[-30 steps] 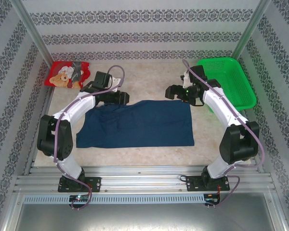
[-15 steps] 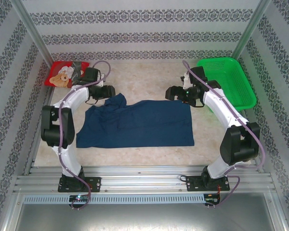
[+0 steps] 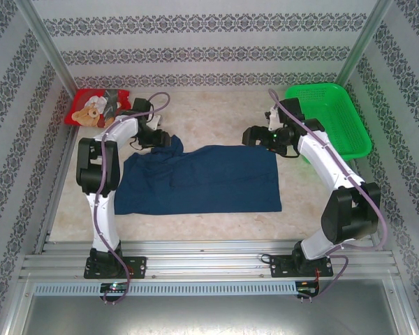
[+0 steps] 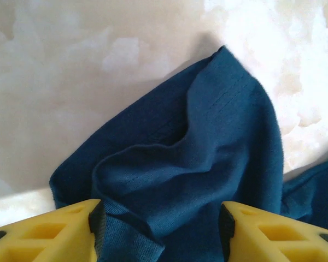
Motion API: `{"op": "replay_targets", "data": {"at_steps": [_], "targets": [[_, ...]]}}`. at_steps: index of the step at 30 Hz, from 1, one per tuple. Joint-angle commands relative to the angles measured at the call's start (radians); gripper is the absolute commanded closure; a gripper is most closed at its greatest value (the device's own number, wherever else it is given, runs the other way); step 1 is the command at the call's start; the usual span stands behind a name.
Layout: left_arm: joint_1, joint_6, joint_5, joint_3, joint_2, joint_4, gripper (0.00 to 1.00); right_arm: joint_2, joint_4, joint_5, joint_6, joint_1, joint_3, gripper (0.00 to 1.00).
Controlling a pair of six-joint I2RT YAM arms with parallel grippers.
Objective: Fold and stack the t-shirts
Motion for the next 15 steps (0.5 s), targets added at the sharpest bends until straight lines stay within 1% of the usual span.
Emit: {"op": "replay_targets", "data": {"at_steps": [1, 4, 7, 11, 13, 15], "targets": [[0.004, 0.043, -0.026, 0.059, 0.030, -0.066, 0.43, -0.005, 0.003, -0.019, -0.021, -0.008, -0.007, 0.03], [0.003, 0.051, -0.031, 0.100, 0.070, -0.113, 0.47, 0.003, 0.002, -0.021, -0.020, -0.009, -0.006, 0.03], [0.004, 0.058, -0.037, 0.101, 0.089, -0.116, 0.52, 0.009, 0.013, -0.018, -0.018, -0.010, -0.009, 0.03], [-0.004, 0.051, 0.044, 0.120, 0.112, -0.102, 0.63, 0.025, 0.015, -0.015, -0.016, -0.014, -0.009, 0.03], [-0.008, 0.050, 0.046, 0.141, 0.133, -0.132, 0.70, 0.030, 0.016, -0.015, -0.014, -0.013, -0.007, 0.03], [-0.005, 0.049, 0.032, 0.124, 0.137, -0.125, 0.79, 0.033, 0.019, -0.015, -0.012, -0.013, -0.007, 0.03]]}}
